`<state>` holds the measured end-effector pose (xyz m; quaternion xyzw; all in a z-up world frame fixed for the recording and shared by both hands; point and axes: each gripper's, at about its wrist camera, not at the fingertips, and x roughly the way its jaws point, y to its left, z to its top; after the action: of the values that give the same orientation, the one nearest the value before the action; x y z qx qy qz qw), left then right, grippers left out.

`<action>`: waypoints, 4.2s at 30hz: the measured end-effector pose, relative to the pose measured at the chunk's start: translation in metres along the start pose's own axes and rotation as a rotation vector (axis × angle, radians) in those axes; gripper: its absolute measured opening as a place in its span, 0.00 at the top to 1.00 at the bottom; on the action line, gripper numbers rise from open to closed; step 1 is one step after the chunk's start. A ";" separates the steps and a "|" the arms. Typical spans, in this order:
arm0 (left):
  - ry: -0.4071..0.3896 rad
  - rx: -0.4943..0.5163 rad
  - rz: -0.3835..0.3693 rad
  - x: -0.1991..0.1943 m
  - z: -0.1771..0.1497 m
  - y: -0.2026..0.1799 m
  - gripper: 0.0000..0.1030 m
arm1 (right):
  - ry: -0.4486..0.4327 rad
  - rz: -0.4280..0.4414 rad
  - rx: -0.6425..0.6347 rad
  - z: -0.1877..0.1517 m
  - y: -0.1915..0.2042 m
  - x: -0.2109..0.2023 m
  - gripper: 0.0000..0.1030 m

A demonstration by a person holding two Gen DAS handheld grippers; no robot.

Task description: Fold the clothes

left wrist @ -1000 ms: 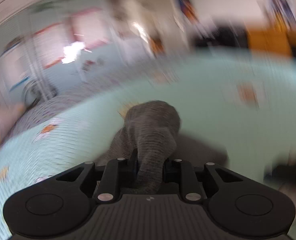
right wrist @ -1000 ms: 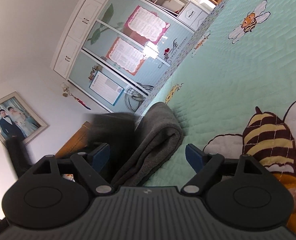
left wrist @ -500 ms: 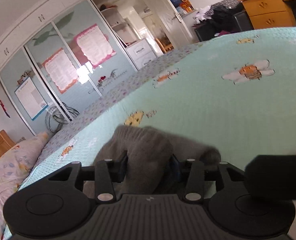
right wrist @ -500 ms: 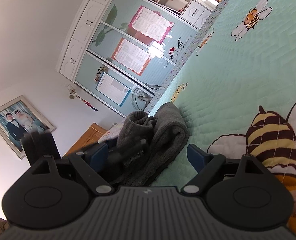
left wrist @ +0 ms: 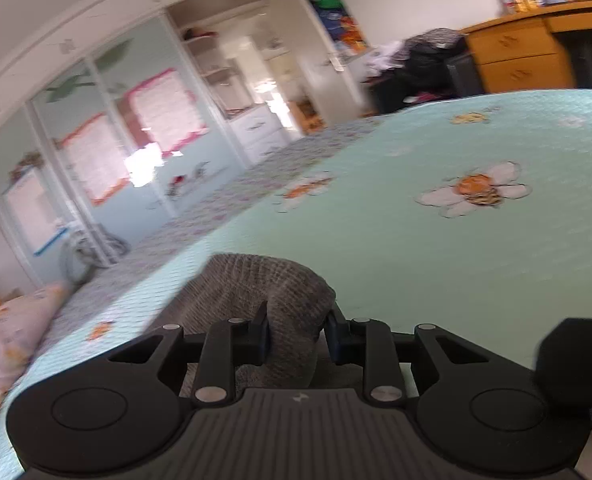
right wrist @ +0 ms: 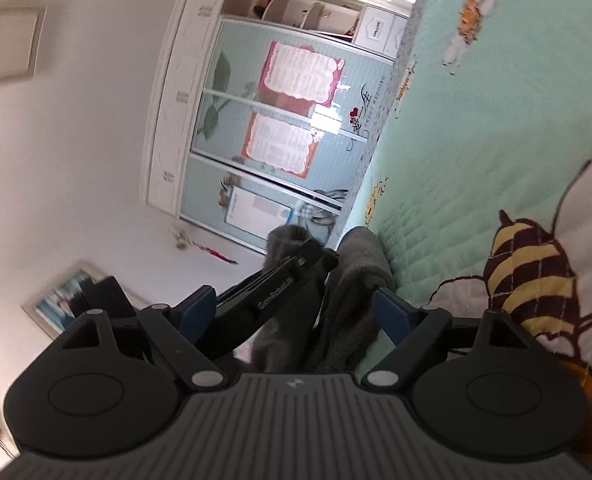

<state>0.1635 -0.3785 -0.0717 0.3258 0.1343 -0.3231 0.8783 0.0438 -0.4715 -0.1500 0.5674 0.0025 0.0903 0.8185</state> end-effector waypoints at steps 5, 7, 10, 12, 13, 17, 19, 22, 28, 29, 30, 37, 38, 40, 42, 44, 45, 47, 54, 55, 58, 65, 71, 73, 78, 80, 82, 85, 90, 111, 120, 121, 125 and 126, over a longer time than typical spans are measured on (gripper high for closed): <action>0.034 0.012 0.004 0.012 -0.009 -0.026 0.37 | -0.015 -0.005 0.037 0.001 -0.005 -0.004 0.22; 0.046 0.024 0.060 0.009 -0.009 -0.033 0.22 | -0.017 0.006 0.046 -0.001 -0.004 -0.004 0.21; 0.044 0.027 0.092 -0.010 -0.016 -0.035 0.07 | -0.019 0.024 0.061 -0.001 -0.004 -0.006 0.20; 0.029 0.027 0.085 -0.032 -0.026 -0.034 0.01 | -0.021 0.049 0.107 0.002 -0.008 -0.008 0.20; 0.016 0.028 0.080 -0.046 -0.034 -0.034 0.01 | -0.024 0.065 0.141 0.003 -0.010 -0.009 0.20; -0.035 0.031 0.060 -0.106 -0.067 -0.033 0.01 | -0.032 0.077 0.185 0.011 -0.006 -0.019 0.19; -0.055 0.024 0.057 -0.134 -0.084 -0.029 0.01 | -0.032 0.055 0.132 0.014 0.004 -0.025 0.19; -0.057 -0.052 0.059 -0.156 -0.106 -0.010 0.01 | 0.017 0.046 -0.005 0.009 0.032 -0.023 0.19; -0.031 -0.215 0.027 -0.150 -0.124 0.032 0.01 | 0.191 0.083 -0.057 -0.032 0.071 0.018 0.19; -0.026 -0.242 0.022 -0.149 -0.127 0.039 0.01 | 0.211 0.079 -0.063 -0.038 0.075 0.025 0.19; -0.003 -0.259 -0.001 -0.142 -0.130 0.042 0.01 | 0.225 0.073 -0.068 -0.041 0.079 0.031 0.19; 0.093 -0.226 -0.028 -0.116 -0.141 0.032 0.01 | 0.361 0.007 -0.162 -0.051 0.110 0.082 0.18; 0.090 -0.235 -0.033 -0.117 -0.143 0.034 0.01 | 0.394 0.001 -0.175 -0.053 0.114 0.091 0.18; 0.084 -0.236 -0.034 -0.115 -0.144 0.034 0.01 | 0.462 -0.026 -0.235 -0.060 0.121 0.110 0.18; 0.082 -0.228 -0.030 -0.114 -0.144 0.032 0.00 | 0.526 -0.030 -0.298 -0.068 0.127 0.128 0.18; 0.085 -0.219 -0.026 -0.112 -0.143 0.030 0.00 | 0.609 -0.040 -0.304 -0.072 0.127 0.151 0.18; 0.085 -0.220 -0.028 -0.111 -0.144 0.031 0.00 | 0.647 -0.051 -0.304 -0.072 0.125 0.162 0.18; 0.085 -0.228 -0.037 -0.109 -0.144 0.033 0.01 | 0.655 -0.131 -0.360 -0.069 0.120 0.184 0.23; 0.093 -0.289 -0.085 -0.103 -0.148 0.050 0.00 | 0.600 -0.133 -0.331 -0.049 0.107 0.197 0.43; 0.092 -0.296 -0.089 -0.102 -0.149 0.052 0.00 | 0.593 -0.108 -0.320 -0.050 0.109 0.189 0.35; 0.070 -0.307 -0.098 -0.104 -0.150 0.057 0.01 | 0.591 -0.012 -0.279 -0.060 0.116 0.165 0.19; -0.115 -0.341 -0.087 -0.139 -0.151 0.078 0.00 | 0.605 -0.067 -0.201 -0.055 0.107 0.171 0.20; -0.014 -0.283 -0.038 -0.108 -0.153 0.095 0.01 | 0.472 -0.214 -0.133 -0.030 0.074 0.130 0.22; 0.051 -0.300 -0.044 -0.095 -0.154 0.100 0.01 | 0.420 -0.199 -0.048 -0.023 0.067 0.111 0.21; 0.072 -0.240 -0.017 -0.089 -0.151 0.092 0.00 | 0.480 -0.018 -0.063 -0.033 0.091 0.113 0.21; 0.073 -0.234 -0.014 -0.088 -0.150 0.090 0.00 | 0.530 0.004 -0.115 -0.041 0.101 0.130 0.21; 0.074 -0.228 -0.011 -0.086 -0.150 0.088 0.00 | 0.580 -0.026 -0.161 -0.045 0.096 0.150 0.22; 0.076 -0.219 -0.007 -0.085 -0.149 0.085 0.01 | 0.533 -0.132 -0.152 -0.026 0.068 0.175 0.47; 0.078 -0.205 0.000 -0.081 -0.148 0.079 0.00 | 0.463 -0.076 -0.043 -0.013 0.059 0.169 0.45; 0.074 -0.200 0.003 -0.103 -0.155 0.041 0.00 | 0.416 0.006 -0.187 -0.002 0.082 0.179 0.18; 0.072 -0.202 0.002 -0.104 -0.154 0.040 0.00 | 0.304 -0.152 -0.239 0.022 0.078 0.157 0.27; 0.072 -0.203 0.002 -0.103 -0.154 0.040 0.00 | 0.288 -0.133 -0.255 0.021 0.084 0.143 0.21; 0.071 -0.201 0.004 -0.103 -0.153 0.039 0.00 | 0.277 -0.175 -0.350 0.007 0.093 0.101 0.18; 0.071 -0.200 0.004 -0.103 -0.153 0.039 0.00 | 0.279 -0.204 -0.383 0.003 0.091 0.095 0.18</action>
<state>0.1074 -0.2055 -0.1217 0.2479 0.1963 -0.2944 0.9019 0.1246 -0.4289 -0.0546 0.3811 0.1557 0.0834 0.9075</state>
